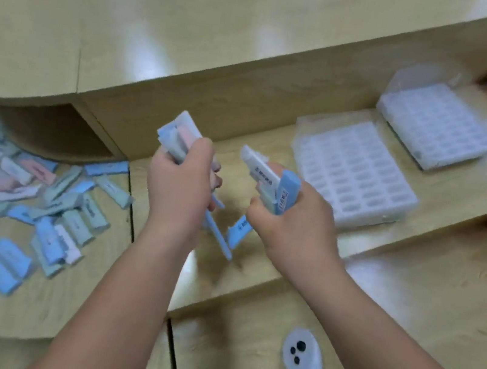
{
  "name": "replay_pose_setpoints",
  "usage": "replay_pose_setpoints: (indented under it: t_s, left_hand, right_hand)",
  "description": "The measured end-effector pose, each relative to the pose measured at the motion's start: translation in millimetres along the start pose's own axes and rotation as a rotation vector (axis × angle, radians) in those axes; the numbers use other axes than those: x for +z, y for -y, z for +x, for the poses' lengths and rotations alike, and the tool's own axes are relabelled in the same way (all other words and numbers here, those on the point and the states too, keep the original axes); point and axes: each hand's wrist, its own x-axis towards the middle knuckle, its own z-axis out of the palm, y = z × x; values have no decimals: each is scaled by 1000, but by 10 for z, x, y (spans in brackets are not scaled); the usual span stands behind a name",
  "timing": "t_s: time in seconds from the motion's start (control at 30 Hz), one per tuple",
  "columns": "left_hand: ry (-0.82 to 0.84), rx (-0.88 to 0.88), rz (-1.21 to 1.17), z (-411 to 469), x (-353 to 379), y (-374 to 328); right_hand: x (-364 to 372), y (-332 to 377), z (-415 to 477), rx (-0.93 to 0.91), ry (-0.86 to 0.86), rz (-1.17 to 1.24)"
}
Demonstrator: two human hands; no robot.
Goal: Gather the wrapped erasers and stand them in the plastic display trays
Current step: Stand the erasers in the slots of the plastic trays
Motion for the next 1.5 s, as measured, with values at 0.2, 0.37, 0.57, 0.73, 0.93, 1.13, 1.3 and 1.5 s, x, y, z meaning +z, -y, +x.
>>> replay_pose_setpoints:
  t_s: [0.2, 0.37, 0.57, 0.73, 0.93, 1.13, 1.3, 1.5]
  left_hand:
    - [-126, -29, -17, 404, 324, 392]
    - [-250, 124, 173, 520, 482, 455]
    - [-390, 177, 388, 602, 667, 567]
    - [-438, 197, 659, 628, 766, 610]
    - [-328, 247, 587, 558, 745, 637]
    - [-47, 326, 583, 395, 577, 565]
    - [60, 381, 541, 332, 280, 514]
    - [-12, 298, 436, 194, -38, 391]
  right_hand:
    - [261, -171, 646, -118, 29, -256]
    - [309, -205, 930, -179, 84, -361]
    - [383, -290, 1153, -290, 120, -546]
    - [250, -401, 1394, -449, 141, -737]
    - [99, -431, 1513, -529, 253, -683]
    - [-162, -442, 1555, -521, 354, -777]
    - [-363, -371, 1597, -601, 496, -826]
    - [-663, -333, 1457, -793, 321, -881]
